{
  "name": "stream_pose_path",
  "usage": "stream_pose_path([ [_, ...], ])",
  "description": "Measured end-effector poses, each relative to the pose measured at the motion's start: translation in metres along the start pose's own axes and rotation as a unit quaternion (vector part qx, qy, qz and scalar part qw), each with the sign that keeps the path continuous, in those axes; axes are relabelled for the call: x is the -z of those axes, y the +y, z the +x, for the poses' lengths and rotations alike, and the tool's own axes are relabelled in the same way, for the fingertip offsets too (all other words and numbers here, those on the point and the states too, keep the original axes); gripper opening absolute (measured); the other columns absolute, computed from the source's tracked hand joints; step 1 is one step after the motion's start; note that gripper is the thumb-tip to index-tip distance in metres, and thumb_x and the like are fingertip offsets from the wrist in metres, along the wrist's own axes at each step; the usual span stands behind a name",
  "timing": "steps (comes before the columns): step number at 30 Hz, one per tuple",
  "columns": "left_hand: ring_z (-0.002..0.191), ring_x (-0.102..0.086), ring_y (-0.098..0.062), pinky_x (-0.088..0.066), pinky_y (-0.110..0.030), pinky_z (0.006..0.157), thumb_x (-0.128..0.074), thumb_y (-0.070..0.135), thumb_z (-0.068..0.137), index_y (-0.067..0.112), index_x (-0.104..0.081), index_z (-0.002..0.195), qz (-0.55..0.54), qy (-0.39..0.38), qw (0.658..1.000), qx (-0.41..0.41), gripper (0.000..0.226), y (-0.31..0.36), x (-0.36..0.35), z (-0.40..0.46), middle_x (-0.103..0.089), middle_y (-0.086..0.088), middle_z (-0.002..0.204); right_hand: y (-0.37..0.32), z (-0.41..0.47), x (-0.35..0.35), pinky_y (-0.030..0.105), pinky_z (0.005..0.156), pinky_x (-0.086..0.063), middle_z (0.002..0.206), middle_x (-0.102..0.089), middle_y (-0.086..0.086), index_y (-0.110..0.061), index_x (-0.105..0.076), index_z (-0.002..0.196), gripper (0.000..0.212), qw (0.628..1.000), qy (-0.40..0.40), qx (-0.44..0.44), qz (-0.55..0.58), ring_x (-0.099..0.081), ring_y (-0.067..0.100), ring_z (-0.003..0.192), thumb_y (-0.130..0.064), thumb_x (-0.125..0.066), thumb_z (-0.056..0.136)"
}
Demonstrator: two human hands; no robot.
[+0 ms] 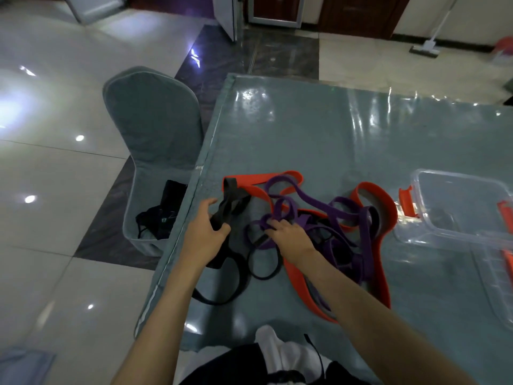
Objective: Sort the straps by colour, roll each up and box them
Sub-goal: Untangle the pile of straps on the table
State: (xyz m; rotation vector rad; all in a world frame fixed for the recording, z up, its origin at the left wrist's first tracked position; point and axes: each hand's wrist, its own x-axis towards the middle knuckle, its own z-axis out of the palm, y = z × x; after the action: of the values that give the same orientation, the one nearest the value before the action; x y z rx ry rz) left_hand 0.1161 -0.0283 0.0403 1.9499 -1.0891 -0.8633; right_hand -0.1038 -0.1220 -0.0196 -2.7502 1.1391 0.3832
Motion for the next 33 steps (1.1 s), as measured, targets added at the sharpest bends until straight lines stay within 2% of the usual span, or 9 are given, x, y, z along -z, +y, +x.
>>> stream_pose_path([
  [3,0.071,-0.071,-0.012,-0.062,-0.043,0.072,-0.07,0.018,0.093,0.04,-0.042,0.143,0.008,-0.002,1.0,0.003,0.061,-0.001,0.002,-0.001,-0.071,0.003,0.087,0.002,0.017,0.003,0.045,0.099,-0.052,0.147,-0.049,0.004,-0.017,-0.053,0.145,0.046,0.997,-0.024,-0.066,-0.015,-0.048,0.03,0.135,-0.004,-0.053,0.1],
  [11,0.074,-0.072,-0.011,-0.062,-0.044,0.075,-0.069,0.018,0.094,0.035,-0.043,0.146,-0.007,-0.021,1.0,0.015,0.061,0.003,-0.003,0.009,-0.071,0.004,0.088,0.029,0.043,0.017,0.047,0.105,-0.052,0.139,-0.062,0.014,-0.02,-0.065,0.138,0.036,0.991,-0.124,-0.033,-0.038,-0.059,0.034,0.131,-0.015,-0.048,0.107],
  [16,0.073,-0.072,-0.014,-0.063,-0.044,0.075,-0.07,0.016,0.094,0.038,-0.044,0.144,-0.042,-0.018,0.999,0.03,0.061,0.004,-0.005,0.022,-0.072,-0.001,0.089,0.059,0.044,0.029,0.036,0.109,-0.044,0.138,-0.067,0.009,-0.016,-0.07,0.136,0.04,0.98,-0.153,0.023,0.124,-0.059,0.027,0.132,-0.005,-0.065,0.098],
  [20,0.077,-0.071,-0.018,-0.061,-0.051,0.083,-0.07,0.015,0.093,0.044,-0.04,0.146,-0.056,-0.003,0.998,0.038,0.068,0.006,-0.007,0.03,-0.07,-0.001,0.089,0.071,0.034,0.048,0.039,0.097,-0.05,0.12,-0.075,0.001,-0.018,-0.077,0.121,0.032,0.98,-0.01,0.052,0.191,-0.062,0.025,0.116,-0.017,-0.079,0.089],
  [24,0.064,-0.061,-0.009,-0.055,-0.031,0.07,-0.066,0.011,0.094,0.071,-0.024,0.151,-0.053,-0.015,0.998,-0.023,0.093,0.015,-0.003,0.027,-0.063,0.008,0.074,0.083,0.022,0.069,0.034,0.085,-0.051,0.099,-0.076,-0.001,-0.012,-0.078,0.112,0.03,0.956,0.124,0.045,0.262,-0.064,0.012,0.093,-0.025,-0.085,0.086],
  [27,0.119,-0.064,-0.005,-0.049,-0.024,0.101,-0.061,0.002,0.097,0.053,-0.049,0.15,-0.061,-0.028,0.996,-0.059,0.075,0.026,-0.001,0.024,-0.067,0.016,0.137,0.082,0.014,0.094,0.015,0.076,-0.049,0.083,-0.071,-0.007,-0.007,-0.077,0.106,0.025,0.912,0.208,-0.007,0.353,-0.065,-0.002,0.079,-0.016,-0.087,0.085],
  [28,0.12,-0.064,-0.009,-0.05,-0.025,0.101,-0.061,0.0,0.097,0.046,-0.058,0.146,-0.056,-0.03,0.996,-0.067,0.066,0.029,-0.001,0.022,-0.065,0.015,0.142,0.08,0.011,0.104,0.01,0.075,-0.05,0.082,-0.073,-0.006,-0.008,-0.077,0.105,0.023,0.892,0.236,-0.027,0.385,-0.067,-0.003,0.077,-0.014,-0.086,0.085],
  [31,0.097,-0.069,-0.016,-0.059,-0.038,0.09,-0.061,-0.001,0.099,0.033,-0.076,0.126,-0.051,-0.032,0.994,-0.088,0.046,0.039,-0.003,0.015,-0.075,0.007,0.123,0.07,-0.001,0.146,0.017,0.069,-0.059,0.087,-0.076,-0.007,-0.021,-0.074,0.103,0.019,0.829,0.283,-0.044,0.48,-0.071,-0.001,0.075,-0.014,-0.083,0.089],
  [33,0.108,-0.07,-0.019,-0.056,-0.041,0.1,-0.06,-0.003,0.1,0.027,-0.08,0.118,-0.052,-0.034,0.992,-0.106,0.04,0.047,-0.006,0.01,-0.077,0.001,0.117,0.06,-0.011,0.181,0.024,0.064,-0.062,0.087,-0.076,-0.011,-0.025,-0.073,0.102,0.018,0.782,0.312,-0.022,0.539,-0.073,0.003,0.079,-0.012,-0.08,0.091],
])
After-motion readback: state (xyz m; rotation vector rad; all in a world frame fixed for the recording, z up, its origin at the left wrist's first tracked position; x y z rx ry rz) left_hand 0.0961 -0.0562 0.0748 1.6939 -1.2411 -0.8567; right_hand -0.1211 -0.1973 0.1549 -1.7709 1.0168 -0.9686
